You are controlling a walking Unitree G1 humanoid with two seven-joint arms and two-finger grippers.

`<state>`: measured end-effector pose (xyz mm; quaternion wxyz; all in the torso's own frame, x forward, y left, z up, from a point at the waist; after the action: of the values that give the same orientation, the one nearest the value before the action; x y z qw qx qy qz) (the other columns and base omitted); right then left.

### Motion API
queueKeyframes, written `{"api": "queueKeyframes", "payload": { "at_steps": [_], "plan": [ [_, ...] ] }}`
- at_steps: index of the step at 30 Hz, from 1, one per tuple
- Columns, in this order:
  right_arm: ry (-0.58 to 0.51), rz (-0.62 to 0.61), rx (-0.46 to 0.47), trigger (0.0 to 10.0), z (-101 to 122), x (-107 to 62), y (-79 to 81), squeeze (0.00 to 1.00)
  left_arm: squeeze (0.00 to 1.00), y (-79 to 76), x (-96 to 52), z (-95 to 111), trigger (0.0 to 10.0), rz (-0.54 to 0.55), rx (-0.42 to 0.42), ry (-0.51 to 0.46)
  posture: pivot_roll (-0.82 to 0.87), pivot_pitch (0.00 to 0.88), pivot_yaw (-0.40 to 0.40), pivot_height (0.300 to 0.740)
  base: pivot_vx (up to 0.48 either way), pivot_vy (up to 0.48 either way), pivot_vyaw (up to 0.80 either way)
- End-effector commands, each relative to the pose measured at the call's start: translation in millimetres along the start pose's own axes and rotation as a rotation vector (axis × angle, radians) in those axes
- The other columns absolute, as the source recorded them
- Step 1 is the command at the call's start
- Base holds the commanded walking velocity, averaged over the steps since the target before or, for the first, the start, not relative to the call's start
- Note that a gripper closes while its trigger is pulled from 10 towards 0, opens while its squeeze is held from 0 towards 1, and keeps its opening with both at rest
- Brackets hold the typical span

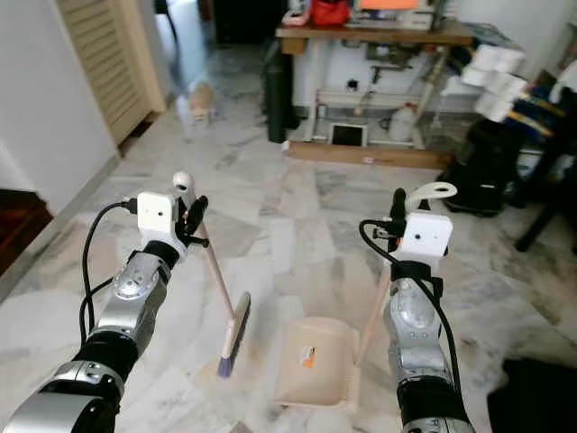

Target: Sweep floor

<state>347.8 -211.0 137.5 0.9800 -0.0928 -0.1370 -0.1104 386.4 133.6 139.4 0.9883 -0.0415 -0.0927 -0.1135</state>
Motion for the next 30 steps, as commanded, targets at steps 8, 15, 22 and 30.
{"api": "queueKeyframes", "payload": {
  "at_steps": [8, 15, 22, 30],
  "plan": [
    [-0.033, -0.015, -0.01, 10.0, 6.2, 4.2, -5.4, 0.0, 0.0, -1.1, 4.8, 11.9, 10.0, -0.008, 0.009, -0.049, 0.0, 0.0, 0.014, 0.74, 0.0, 0.0, -0.07],
    [-0.033, -0.014, -0.006, 10.0, 6.4, 5.0, -4.4, 0.0, 0.0, -0.2, 5.2, 12.8, 10.0, -0.006, 0.034, -0.048, 0.0, 0.0, 0.017, 0.74, 0.0, -0.138, 0.0],
    [-0.036, -0.005, -0.001, 10.0, 6.3, 4.4, -1.9, 0.0, 0.0, -0.2, 6.1, 13.8, 10.0, -0.003, 0.033, -0.051, 0.01, 0.0, 0.02, 0.74, 0.0, -0.346, -0.45],
    [-0.034, 0.003, -0.008, 10.0, 5.6, 4.6, -0.7, 0.0, 0.0, 2.0, 4.7, 13.7, 10.0, 0.005, 0.031, -0.054, 0.01, 0.0, 0.016, 0.74, 0.0, -0.039, 0.0]
  ]
}}
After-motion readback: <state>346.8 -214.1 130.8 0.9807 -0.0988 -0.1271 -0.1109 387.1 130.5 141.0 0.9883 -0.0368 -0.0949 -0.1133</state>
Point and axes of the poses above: a point about 5 cm out from each wrist's last joint towards the gripper, its own x axis pointing out of the wrist towards the gripper, its own z axis along the axis of the wrist's last joint, y = z × x, the point moved 3 cm from there along x, pointing out of the wrist towards the gripper, and after that the axes turned 6 degrees about -x, right-handed, at the moved point
